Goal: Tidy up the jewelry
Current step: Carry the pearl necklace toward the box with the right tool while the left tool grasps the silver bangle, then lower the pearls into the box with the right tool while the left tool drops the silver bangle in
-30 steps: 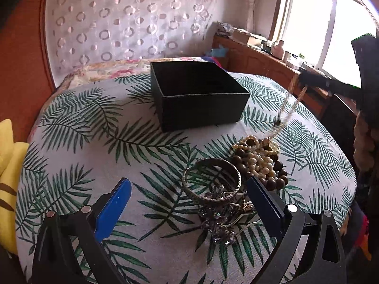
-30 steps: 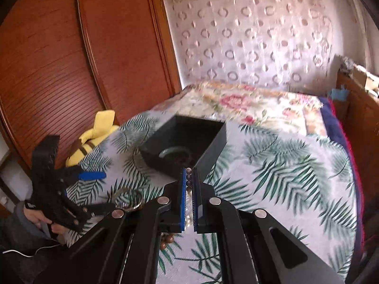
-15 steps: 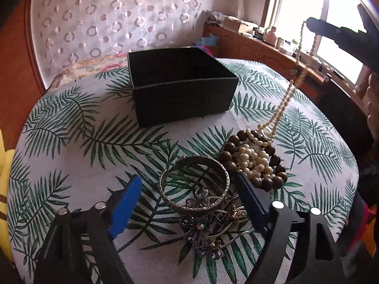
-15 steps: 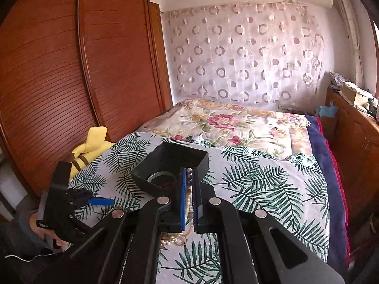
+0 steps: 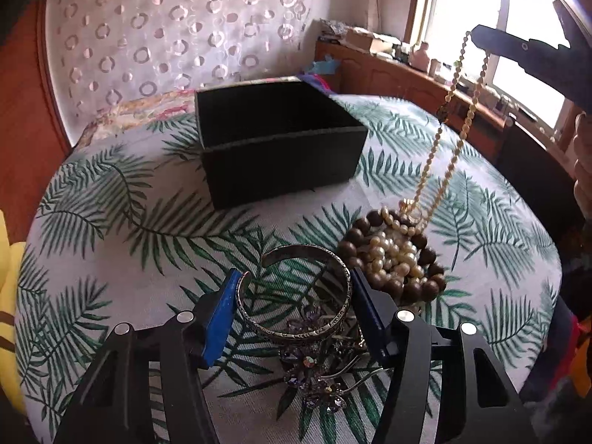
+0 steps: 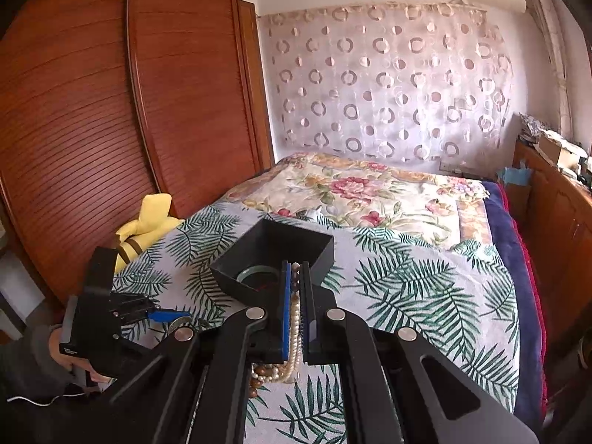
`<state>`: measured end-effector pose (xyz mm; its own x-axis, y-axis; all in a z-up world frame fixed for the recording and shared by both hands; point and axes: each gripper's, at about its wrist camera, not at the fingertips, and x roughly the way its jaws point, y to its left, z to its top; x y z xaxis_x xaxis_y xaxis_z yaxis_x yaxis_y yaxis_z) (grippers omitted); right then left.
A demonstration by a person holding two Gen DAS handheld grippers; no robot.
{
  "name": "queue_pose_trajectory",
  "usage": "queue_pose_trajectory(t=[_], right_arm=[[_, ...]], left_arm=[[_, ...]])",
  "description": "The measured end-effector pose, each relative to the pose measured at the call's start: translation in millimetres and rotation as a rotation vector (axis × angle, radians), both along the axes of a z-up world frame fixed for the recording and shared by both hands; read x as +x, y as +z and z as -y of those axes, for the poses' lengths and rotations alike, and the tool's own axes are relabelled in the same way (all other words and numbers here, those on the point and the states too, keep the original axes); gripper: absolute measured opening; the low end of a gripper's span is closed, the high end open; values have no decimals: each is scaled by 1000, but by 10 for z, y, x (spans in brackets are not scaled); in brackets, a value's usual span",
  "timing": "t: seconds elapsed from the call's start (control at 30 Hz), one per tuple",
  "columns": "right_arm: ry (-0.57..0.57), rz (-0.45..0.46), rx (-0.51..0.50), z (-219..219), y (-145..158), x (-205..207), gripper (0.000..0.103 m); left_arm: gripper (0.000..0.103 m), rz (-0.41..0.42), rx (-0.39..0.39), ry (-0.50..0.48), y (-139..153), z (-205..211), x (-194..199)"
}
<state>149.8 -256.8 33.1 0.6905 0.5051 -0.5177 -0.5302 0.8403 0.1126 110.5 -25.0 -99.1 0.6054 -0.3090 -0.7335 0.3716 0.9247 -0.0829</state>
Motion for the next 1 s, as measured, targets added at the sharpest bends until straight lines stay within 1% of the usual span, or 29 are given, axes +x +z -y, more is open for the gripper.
queue_pose_trajectory(t=[0.2, 0.47, 0.63, 0.73, 1.0], right_arm=[[6, 42, 4, -52, 207, -34, 5], [13, 106, 11, -149, 573, 15, 5], [15, 146, 14, -225, 811, 79, 5], [13, 160, 3, -294, 901, 155, 5], [31, 162, -9, -528, 1013, 393, 5]], left_arm=[[56, 61, -24, 17, 255, -55, -31], [57, 124, -38, 39, 584, -142, 58], [57, 150, -38, 46, 691, -151, 121], [57, 158, -37, 51, 734, -134, 165], [57, 167, -44, 68, 804, -160, 264]])
